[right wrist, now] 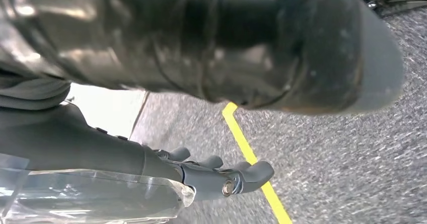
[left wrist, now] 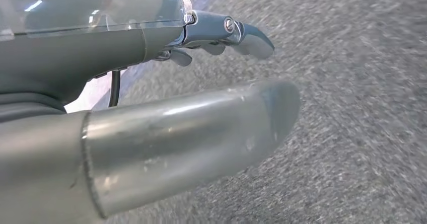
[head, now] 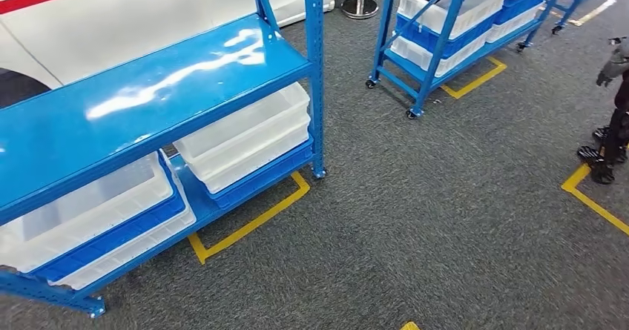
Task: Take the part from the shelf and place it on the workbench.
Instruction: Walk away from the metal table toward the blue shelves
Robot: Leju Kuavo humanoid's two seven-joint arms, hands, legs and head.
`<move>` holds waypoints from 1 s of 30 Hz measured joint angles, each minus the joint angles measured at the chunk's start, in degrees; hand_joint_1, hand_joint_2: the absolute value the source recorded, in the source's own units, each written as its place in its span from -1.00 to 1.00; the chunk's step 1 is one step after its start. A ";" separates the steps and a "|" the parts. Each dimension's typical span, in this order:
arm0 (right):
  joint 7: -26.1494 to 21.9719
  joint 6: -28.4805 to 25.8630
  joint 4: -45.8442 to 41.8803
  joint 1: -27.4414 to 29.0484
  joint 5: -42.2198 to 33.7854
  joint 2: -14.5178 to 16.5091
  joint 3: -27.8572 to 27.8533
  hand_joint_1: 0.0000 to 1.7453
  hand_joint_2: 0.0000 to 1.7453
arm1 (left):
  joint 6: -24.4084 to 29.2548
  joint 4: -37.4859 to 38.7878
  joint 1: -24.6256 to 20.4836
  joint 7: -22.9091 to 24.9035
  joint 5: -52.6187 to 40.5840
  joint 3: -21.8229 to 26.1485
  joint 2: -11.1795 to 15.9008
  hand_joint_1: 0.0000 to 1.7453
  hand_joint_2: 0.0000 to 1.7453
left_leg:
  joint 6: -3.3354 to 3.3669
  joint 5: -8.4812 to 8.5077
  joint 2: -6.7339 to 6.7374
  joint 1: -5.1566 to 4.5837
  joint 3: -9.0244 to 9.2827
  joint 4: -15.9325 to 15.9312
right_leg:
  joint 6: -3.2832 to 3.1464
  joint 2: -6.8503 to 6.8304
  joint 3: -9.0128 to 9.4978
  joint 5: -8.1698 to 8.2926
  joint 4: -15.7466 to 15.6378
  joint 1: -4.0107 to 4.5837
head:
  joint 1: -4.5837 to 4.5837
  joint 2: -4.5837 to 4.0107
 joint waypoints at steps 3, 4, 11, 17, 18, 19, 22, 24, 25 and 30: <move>0.08 0.00 -0.01 -0.05 0.00 0.00 0.00 -1.00 -1.00 | -0.01 0.00 0.35 0.15 -0.01 -0.01 0.03 -1.00 -1.00 | 0.11 3.97 1.13 -0.02 2.70 -4.95 | 0.23 -2.20 0.43 -0.51 0.11 0.06 | 0.01 0.00; 0.10 0.00 -0.01 -0.05 0.00 0.01 0.00 -1.00 -1.00 | 0.00 0.00 0.36 0.17 -0.02 -0.01 0.05 -1.00 -1.00 | 0.41 5.65 2.45 -0.19 4.97 -9.21 | 0.41 -2.88 0.71 -0.73 0.11 0.12 | 0.01 0.00; 0.26 0.00 -0.01 -0.49 0.13 0.11 0.00 -1.00 -1.00 | 0.01 0.00 0.54 0.41 -0.04 -0.01 0.06 -1.00 -1.00 | 2.78 7.91 1.96 -0.47 8.49 -16.42 | 2.42 -3.25 1.63 -2.67 1.18 0.25 | 0.05 0.00; 0.36 0.01 0.01 -0.08 0.17 0.11 -0.04 -1.00 -1.00 | -0.02 0.00 0.28 0.50 -0.04 -0.03 0.04 -1.00 -1.00 | 3.52 8.19 -2.23 -0.43 8.51 -16.55 | 2.91 1.74 -5.72 -6.91 14.34 -0.16 | 0.09 0.00; 0.36 0.02 0.01 -0.05 0.20 0.11 -0.05 -1.00 -1.00 | -0.02 0.00 0.33 0.52 -0.03 -0.03 0.04 -1.00 -1.00 | 3.46 8.14 -3.06 -0.42 8.54 -16.43 | 2.81 2.01 -4.66 -4.60 11.47 -0.19 | 0.09 0.00; 0.36 0.02 0.01 -0.03 0.24 0.11 -0.06 -1.00 -1.00 | -0.02 0.00 0.36 0.54 -0.02 -0.03 0.04 -1.00 -1.00 | 3.37 8.07 -3.85 -0.41 8.56 -16.27 | 2.62 2.73 -3.14 -2.32 7.63 -0.21 | 0.09 0.00; 0.37 0.09 0.01 -0.08 0.42 0.11 -0.07 -1.00 -1.00 | -0.03 0.00 0.35 0.58 -0.04 -0.03 0.01 -1.00 -1.00 | 2.54 7.95 -5.65 -0.41 8.10 -15.79 | 2.15 5.48 -0.33 0.17 0.73 -0.13 | 0.08 0.00; 0.40 0.13 0.01 -0.20 0.52 0.11 -0.07 -1.00 -1.00 | -0.04 0.00 0.50 0.62 -0.09 -0.03 0.00 -1.00 -1.00 | 1.75 8.08 -6.73 -0.26 7.73 -15.83 | 1.84 4.94 -0.19 0.15 0.43 -0.04 | 0.07 0.00; 0.46 0.13 0.01 -0.25 0.57 0.13 -0.07 -1.00 -1.00 | -0.04 0.00 0.64 0.65 -0.12 -0.03 -0.01 -1.00 -1.00 | 1.44 7.95 -6.39 -0.17 7.59 -15.63 | 1.50 4.30 -0.04 0.29 0.15 -0.09 | 0.07 0.00; 0.67 0.15 0.03 0.17 0.65 0.19 -0.09 -1.00 -1.00 | -0.04 0.00 0.49 0.76 -0.18 -0.04 -0.01 -1.00 -1.00 | 0.09 0.72 -0.29 -0.02 1.30 -2.49 | 0.24 0.49 0.31 0.45 -0.63 -0.18 | 0.04 0.00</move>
